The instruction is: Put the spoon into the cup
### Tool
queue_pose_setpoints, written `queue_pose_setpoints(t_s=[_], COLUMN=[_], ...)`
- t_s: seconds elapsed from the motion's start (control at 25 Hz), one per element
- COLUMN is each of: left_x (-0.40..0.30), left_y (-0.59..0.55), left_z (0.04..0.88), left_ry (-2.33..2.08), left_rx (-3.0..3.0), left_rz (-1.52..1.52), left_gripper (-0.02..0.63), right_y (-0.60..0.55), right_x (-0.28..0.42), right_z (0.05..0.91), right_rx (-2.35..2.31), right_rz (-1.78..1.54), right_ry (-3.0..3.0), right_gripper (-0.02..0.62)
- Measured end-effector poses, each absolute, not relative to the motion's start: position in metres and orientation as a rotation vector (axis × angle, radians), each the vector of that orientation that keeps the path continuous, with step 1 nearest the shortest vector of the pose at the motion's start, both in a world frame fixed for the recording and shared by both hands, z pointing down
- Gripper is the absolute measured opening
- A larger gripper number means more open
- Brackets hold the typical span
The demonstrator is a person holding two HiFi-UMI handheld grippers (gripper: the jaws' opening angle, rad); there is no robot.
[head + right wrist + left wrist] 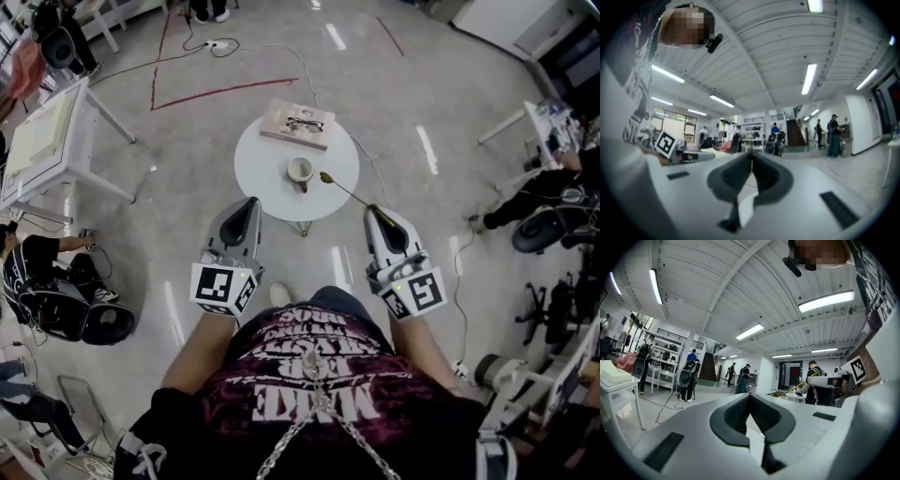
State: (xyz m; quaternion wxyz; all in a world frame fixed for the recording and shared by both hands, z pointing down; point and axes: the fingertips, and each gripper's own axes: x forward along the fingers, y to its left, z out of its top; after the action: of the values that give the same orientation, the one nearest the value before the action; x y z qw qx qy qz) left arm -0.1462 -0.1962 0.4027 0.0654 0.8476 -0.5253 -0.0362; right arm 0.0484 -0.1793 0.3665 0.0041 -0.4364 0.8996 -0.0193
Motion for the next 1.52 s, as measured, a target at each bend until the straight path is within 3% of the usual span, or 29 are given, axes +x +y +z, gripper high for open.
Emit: queue_pose_setpoints(t_s=[1.52], left_x=[-0.118], left_y=[-0.231], left_z=[0.429], left_ry=[-1.571], left_rx=[2.505], left_rz=[-0.033], left_gripper=[0.026], right_y=[-0.227], right_x=[0.079], right_z=[0.396], right_rx=[-1.358], right_rz=[-0.181], right_ry=[2.835], right_gripper=[0.035])
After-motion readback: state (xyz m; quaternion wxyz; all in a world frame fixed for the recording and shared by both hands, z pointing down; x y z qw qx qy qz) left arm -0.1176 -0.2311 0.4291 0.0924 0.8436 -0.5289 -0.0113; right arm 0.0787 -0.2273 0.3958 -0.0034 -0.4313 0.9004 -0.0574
